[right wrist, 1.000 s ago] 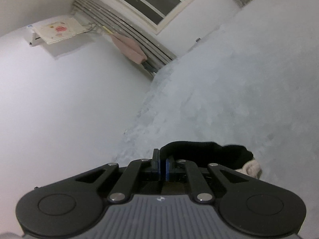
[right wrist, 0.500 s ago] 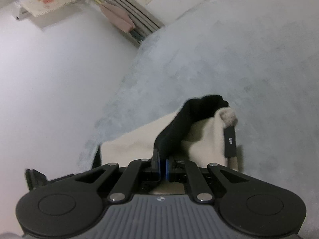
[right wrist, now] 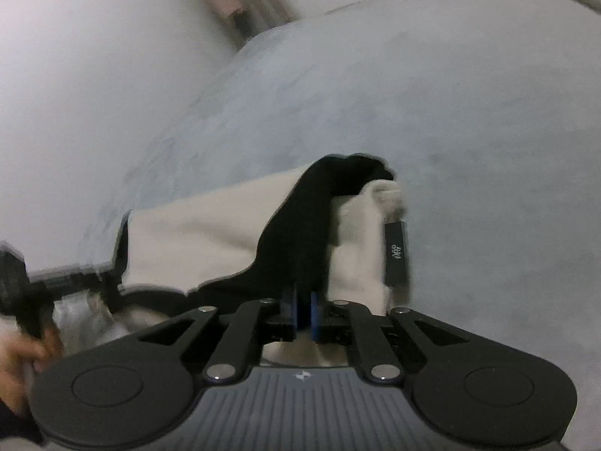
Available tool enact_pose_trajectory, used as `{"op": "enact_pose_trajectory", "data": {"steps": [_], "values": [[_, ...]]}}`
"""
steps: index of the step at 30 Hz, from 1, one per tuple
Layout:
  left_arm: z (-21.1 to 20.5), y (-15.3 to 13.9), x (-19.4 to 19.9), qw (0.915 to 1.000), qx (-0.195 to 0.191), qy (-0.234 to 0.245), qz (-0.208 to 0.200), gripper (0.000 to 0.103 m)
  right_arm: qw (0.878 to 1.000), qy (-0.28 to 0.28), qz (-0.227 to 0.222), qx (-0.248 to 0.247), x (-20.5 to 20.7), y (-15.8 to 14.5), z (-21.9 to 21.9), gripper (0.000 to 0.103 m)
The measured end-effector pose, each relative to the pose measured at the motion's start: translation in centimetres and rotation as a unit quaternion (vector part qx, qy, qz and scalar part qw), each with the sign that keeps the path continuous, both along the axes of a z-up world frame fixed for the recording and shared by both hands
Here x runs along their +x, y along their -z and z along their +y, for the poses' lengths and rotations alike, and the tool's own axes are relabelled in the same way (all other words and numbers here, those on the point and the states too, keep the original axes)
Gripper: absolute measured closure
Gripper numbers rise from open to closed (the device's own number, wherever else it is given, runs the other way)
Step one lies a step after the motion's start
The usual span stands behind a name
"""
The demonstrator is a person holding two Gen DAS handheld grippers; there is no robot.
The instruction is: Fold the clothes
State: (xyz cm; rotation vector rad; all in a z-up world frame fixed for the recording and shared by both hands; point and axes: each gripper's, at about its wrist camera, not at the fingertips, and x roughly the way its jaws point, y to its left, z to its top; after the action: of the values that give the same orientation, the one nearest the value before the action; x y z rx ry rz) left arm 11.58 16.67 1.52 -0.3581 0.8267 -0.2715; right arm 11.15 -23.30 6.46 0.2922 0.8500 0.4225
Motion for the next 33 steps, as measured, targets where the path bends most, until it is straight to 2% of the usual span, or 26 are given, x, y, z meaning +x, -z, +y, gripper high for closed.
{"op": "enact_pose_trajectory", "data": {"steps": [2,4,6,9,12,16,18,20,28,30,31,32,33], "values": [[0.1,-0.8,-0.3,0.9998,0.011,-0.009,-0.013,0.072,0.999,-0.009,-0.031,-0.041,-0.7,-1.1,0.9,0.082],[0.1,-1.6,-0.7,0.9989,0.030,-0.019,-0.031,0.068,0.994,-0.008,-0.080,-0.074,-1.9,-2.4,1.3,0.042],[-0.6,-2.6,-1.0,0.9972,0.047,-0.017,-0.056,0.064,0.987,-0.003,-0.129,-0.095,-2.7,-3.3,1.8,0.030],[-2.8,-3.2,-0.7,0.9942,0.062,0.011,-0.087,0.054,0.980,-0.005,-0.177,-0.087,-2.3,-3.6,2.9,0.030],[-4.8,-2.5,0.5,0.9927,0.066,0.036,-0.094,0.054,0.977,-0.029,-0.191,-0.087,-1.5,-2.7,4.5,0.030],[-6.0,-1.1,1.4,0.9877,0.112,0.045,-0.100,0.054,0.977,-0.042,-0.164,-0.127,1.1,0.2,6.9,0.030],[-6.1,-0.5,1.5,0.9844,0.138,0.045,-0.100,0.054,0.979,-0.045,-0.144,-0.138,1.7,1.8,7.1,0.030],[-6.3,-0.4,1.8,0.9835,0.149,0.041,-0.094,0.054,0.979,-0.048,-0.138,-0.144,1.7,2.4,6.9,0.030],[-4.7,-0.6,1.1,0.9871,0.128,0.040,-0.088,0.055,0.984,-0.025,-0.110,-0.139,1.2,2.4,3.6,0.031],[-4.2,-0.8,0.8,0.9880,0.126,0.026,-0.085,0.054,0.986,-0.018,-0.103,-0.132,1.3,2.6,2.8,0.031],[-4.0,-0.9,0.7,0.9884,0.125,0.020,-0.083,0.050,0.986,-0.015,-0.101,-0.129,1.3,2.6,2.5,0.031],[-3.7,-1.0,0.5,0.9888,0.124,0.013,-0.082,0.037,0.987,-0.014,-0.100,-0.128,1.3,2.6,2.5,0.030],[-3.4,-1.0,0.5,0.9897,0.118,0.008,-0.080,0.036,0.987,-0.013,-0.100,-0.126,1.3,2.5,2.5,0.030]]}}
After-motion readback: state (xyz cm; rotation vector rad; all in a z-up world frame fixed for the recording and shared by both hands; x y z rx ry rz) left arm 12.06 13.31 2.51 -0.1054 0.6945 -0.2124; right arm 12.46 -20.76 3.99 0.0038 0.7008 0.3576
